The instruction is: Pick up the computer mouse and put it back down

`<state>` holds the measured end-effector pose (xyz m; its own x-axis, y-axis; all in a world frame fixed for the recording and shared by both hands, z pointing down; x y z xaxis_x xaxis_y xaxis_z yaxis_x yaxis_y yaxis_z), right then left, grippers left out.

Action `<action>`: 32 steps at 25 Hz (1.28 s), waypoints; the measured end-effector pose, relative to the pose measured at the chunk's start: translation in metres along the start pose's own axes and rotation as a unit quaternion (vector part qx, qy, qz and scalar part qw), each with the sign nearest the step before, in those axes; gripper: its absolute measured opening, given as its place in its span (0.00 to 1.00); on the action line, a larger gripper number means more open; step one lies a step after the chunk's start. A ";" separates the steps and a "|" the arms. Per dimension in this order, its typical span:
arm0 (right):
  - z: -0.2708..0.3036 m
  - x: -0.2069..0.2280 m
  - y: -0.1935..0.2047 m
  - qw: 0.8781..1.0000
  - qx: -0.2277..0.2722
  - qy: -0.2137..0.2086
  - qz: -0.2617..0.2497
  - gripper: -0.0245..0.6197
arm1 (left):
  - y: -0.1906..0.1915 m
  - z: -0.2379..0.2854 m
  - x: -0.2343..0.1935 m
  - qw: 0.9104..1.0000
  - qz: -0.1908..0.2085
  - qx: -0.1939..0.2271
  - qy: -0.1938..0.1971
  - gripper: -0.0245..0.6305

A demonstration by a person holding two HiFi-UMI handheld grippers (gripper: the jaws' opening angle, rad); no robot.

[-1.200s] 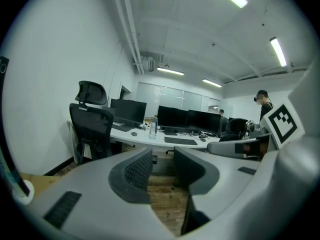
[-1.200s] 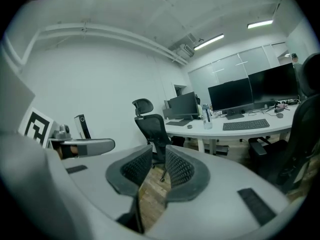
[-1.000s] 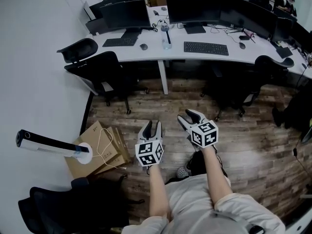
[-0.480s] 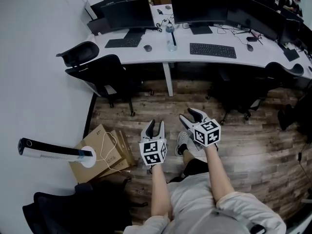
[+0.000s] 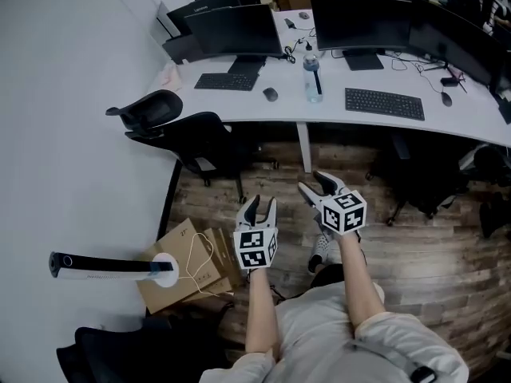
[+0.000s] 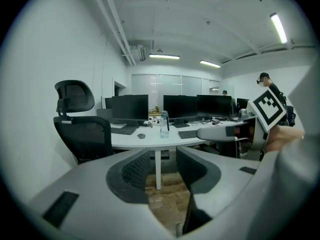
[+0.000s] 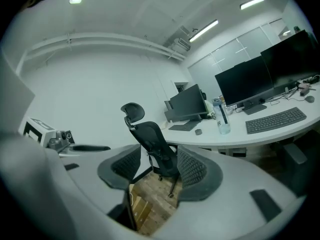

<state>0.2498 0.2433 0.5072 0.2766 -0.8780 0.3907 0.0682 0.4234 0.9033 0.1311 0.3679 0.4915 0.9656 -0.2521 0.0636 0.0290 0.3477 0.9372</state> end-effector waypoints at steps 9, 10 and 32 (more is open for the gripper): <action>0.088 0.048 -0.041 1.000 -0.014 -0.017 0.003 0.41 | -0.038 0.084 -0.050 1.000 -0.025 0.007 -0.017 0.29; 0.095 0.055 -0.045 1.000 -0.015 -0.016 0.004 0.41 | -0.041 0.094 -0.054 0.999 -0.028 0.009 -0.016 0.29; 0.179 0.167 -0.084 0.999 -0.036 0.009 0.002 0.40 | -0.082 0.237 -0.088 0.998 -0.053 0.034 -0.017 0.29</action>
<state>0.1189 0.0216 0.5283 0.2939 -0.8726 0.3902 0.1366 0.4424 0.8864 -0.0175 0.1473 0.4905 0.9488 -0.3147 -0.0268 0.1121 0.2563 0.9601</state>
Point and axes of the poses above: the fingertips, and each gripper's own axes: z forward along the fingers, x to its right, y out of its underside, the point moved 5 cm from there along -z, backward along the fingers, and after that the axes turned 5 degrees about -y, right-handed, at the moved point
